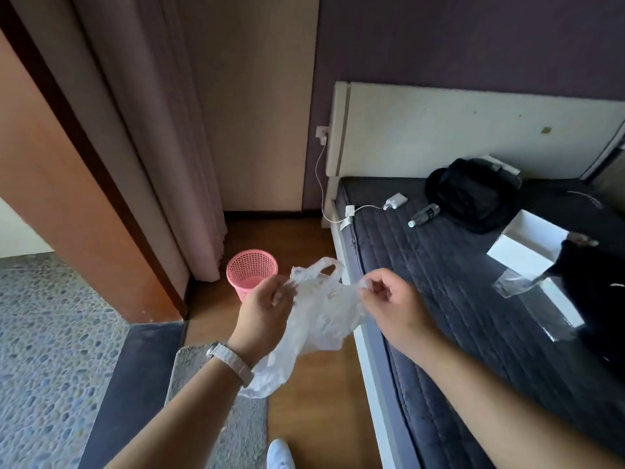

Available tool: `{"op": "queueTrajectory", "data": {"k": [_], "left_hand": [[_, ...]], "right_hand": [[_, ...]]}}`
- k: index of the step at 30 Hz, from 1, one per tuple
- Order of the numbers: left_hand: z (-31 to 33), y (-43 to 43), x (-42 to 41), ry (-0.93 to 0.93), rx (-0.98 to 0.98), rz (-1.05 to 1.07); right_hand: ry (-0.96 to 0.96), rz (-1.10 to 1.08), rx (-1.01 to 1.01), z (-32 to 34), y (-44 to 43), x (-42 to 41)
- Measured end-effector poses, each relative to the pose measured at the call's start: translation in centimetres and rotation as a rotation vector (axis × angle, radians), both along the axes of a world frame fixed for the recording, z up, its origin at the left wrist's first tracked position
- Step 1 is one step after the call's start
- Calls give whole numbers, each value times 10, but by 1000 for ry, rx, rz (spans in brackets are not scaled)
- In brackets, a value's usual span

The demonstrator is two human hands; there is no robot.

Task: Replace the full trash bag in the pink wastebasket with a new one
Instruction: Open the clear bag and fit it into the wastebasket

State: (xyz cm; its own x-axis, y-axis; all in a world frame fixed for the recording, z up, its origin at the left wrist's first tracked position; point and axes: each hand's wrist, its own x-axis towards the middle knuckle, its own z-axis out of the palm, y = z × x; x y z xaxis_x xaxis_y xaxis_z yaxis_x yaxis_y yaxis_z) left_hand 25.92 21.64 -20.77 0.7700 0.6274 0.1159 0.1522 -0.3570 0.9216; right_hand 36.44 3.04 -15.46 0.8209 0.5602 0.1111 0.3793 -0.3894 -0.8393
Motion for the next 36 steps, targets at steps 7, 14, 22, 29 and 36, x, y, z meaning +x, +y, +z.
{"op": "queueTrajectory", "data": {"k": [7, 14, 22, 29, 36], "left_hand": [[6, 64, 59, 28, 29, -3], [-4, 119, 104, 39, -13, 39], [-11, 167, 176, 119, 39, 150], [-15, 192, 283, 226, 95, 184], [-2, 229, 358, 268, 145, 261]], "right_hand": [[-29, 4, -30, 5, 61, 53], [-50, 28, -54, -6, 119, 113], [22, 134, -2, -33, 188, 206], [80, 238, -15, -37, 226, 324], [129, 260, -42, -47, 279, 418]]}}
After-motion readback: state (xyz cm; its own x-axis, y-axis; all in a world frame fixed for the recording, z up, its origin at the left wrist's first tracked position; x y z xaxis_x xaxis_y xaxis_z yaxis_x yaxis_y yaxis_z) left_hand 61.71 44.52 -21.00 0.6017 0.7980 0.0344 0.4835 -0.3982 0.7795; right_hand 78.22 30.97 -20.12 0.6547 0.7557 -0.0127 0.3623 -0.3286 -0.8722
